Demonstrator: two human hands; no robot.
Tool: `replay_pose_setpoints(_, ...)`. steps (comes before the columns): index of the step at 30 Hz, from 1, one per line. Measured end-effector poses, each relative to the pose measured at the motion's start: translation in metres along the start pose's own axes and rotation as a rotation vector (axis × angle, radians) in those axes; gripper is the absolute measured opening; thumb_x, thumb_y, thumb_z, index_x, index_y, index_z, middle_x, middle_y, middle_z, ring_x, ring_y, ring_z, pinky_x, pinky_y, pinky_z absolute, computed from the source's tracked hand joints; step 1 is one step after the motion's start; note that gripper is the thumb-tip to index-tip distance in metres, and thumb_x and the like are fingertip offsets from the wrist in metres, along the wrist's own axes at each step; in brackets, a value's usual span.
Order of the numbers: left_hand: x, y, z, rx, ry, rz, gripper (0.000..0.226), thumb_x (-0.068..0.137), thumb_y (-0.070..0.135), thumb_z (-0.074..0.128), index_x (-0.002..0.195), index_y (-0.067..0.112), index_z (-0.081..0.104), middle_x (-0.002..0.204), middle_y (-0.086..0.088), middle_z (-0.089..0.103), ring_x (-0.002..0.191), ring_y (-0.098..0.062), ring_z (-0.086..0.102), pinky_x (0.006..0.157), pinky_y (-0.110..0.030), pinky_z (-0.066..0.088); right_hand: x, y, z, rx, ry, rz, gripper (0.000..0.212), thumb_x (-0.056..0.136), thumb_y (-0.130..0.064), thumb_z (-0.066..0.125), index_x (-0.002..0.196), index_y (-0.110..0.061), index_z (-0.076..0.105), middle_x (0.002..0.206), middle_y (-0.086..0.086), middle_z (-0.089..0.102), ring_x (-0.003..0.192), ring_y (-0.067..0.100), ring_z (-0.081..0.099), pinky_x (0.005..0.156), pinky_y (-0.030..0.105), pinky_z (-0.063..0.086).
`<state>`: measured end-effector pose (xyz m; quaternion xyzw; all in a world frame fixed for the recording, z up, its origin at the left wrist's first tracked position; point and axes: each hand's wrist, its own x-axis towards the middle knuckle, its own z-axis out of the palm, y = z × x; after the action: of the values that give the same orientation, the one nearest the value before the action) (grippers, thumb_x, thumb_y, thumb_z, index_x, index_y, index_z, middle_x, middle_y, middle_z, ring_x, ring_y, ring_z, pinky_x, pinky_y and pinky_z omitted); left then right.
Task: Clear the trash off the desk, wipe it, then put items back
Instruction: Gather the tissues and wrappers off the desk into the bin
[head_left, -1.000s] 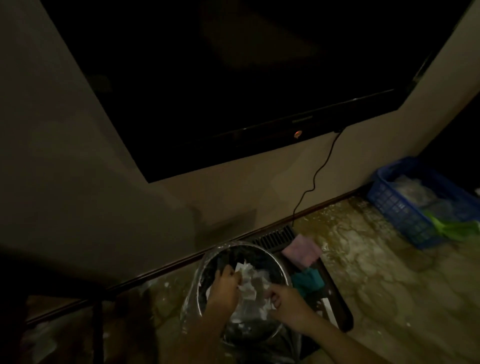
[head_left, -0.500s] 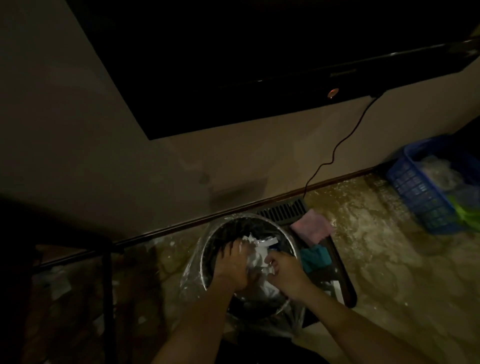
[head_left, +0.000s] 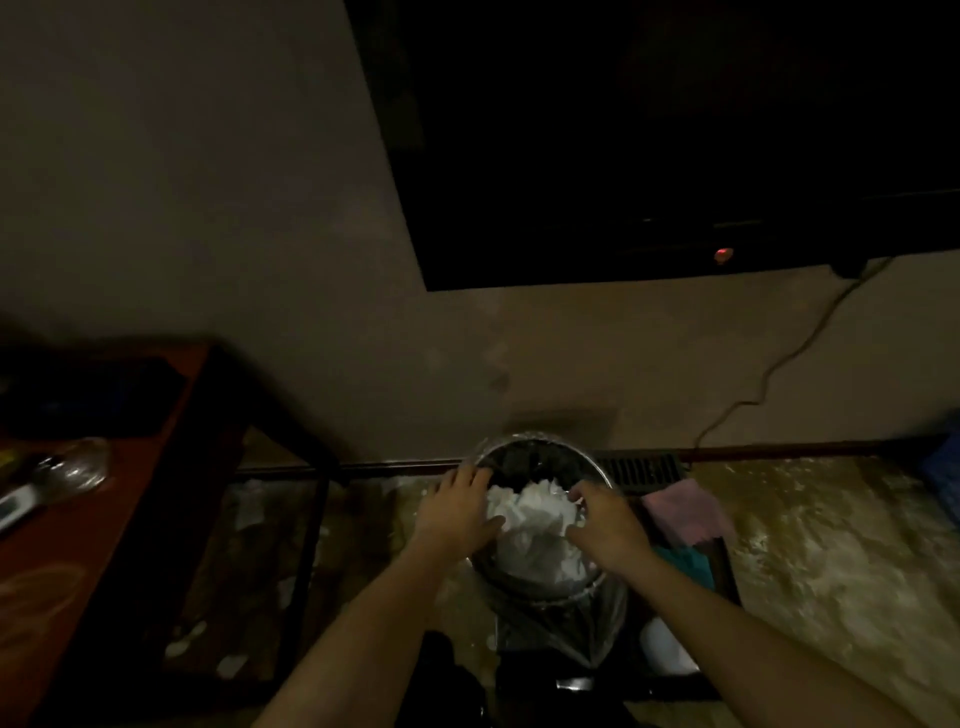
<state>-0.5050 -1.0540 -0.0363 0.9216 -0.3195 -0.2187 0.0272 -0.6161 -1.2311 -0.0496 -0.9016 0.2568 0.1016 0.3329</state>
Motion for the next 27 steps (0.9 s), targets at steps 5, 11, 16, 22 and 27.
replay_pose_setpoints(5,-0.06,-0.029,-0.007,-0.005,0.11,-0.176,0.058,0.091,0.047,0.052,0.14,0.025,0.031,0.139,-0.003,0.038,0.128,-0.028,0.04,0.103,-0.043,0.038,-0.006,-0.03,0.005,-0.099,-0.065,-0.162,0.037,0.083,-0.026,0.066,0.117,-0.021,0.053,0.12,0.003,0.049,0.111,0.024,0.048,0.08,0.031,0.043)
replay_pose_setpoints(11,-0.132,-0.08,-0.007,-0.062,0.199,-0.375,0.055,0.094,0.045,0.048,0.141,0.023,0.032,0.143,-0.003,0.037,0.128,-0.027,0.038,0.102,-0.039,0.04,-0.024,-0.101,0.024,-0.078,-0.091,-0.33,0.027,0.083,-0.03,0.066,0.106,-0.021,0.057,0.114,0.003,0.053,0.104,0.024,0.053,0.084,0.037,0.05)
replay_pose_setpoints(16,-0.202,-0.15,-0.01,-0.136,0.277,-0.464,0.058,0.092,0.048,0.05,0.142,0.025,0.031,0.144,-0.003,0.034,0.128,-0.026,0.039,0.102,-0.039,0.04,-0.041,-0.181,0.064,-0.121,-0.188,-0.484,0.034,0.08,-0.025,0.07,0.111,-0.023,0.055,0.113,0.0,0.05,0.102,0.018,0.051,0.083,0.031,0.048)
replay_pose_setpoints(22,-0.317,-0.261,0.018,-0.3,0.407,-0.699,0.059,0.09,0.05,0.052,0.14,0.025,0.034,0.139,0.0,0.038,0.125,-0.024,0.041,0.099,-0.038,0.042,-0.077,-0.291,0.165,-0.232,-0.327,-0.63,0.036,0.084,-0.024,0.067,0.117,-0.022,0.054,0.11,-0.004,0.047,0.097,0.011,0.049,0.075,0.022,0.042)
replay_pose_setpoints(27,-0.411,-0.354,0.045,-0.273,0.478,-0.821,0.063,0.088,0.05,0.055,0.141,0.024,0.032,0.137,-0.002,0.037,0.122,-0.026,0.044,0.092,-0.036,0.043,-0.13,-0.396,0.279,-0.283,-0.362,-0.707,0.039,0.085,-0.022,0.066,0.121,-0.019,0.052,0.12,0.003,0.049,0.106,0.018,0.052,0.085,0.033,0.05)
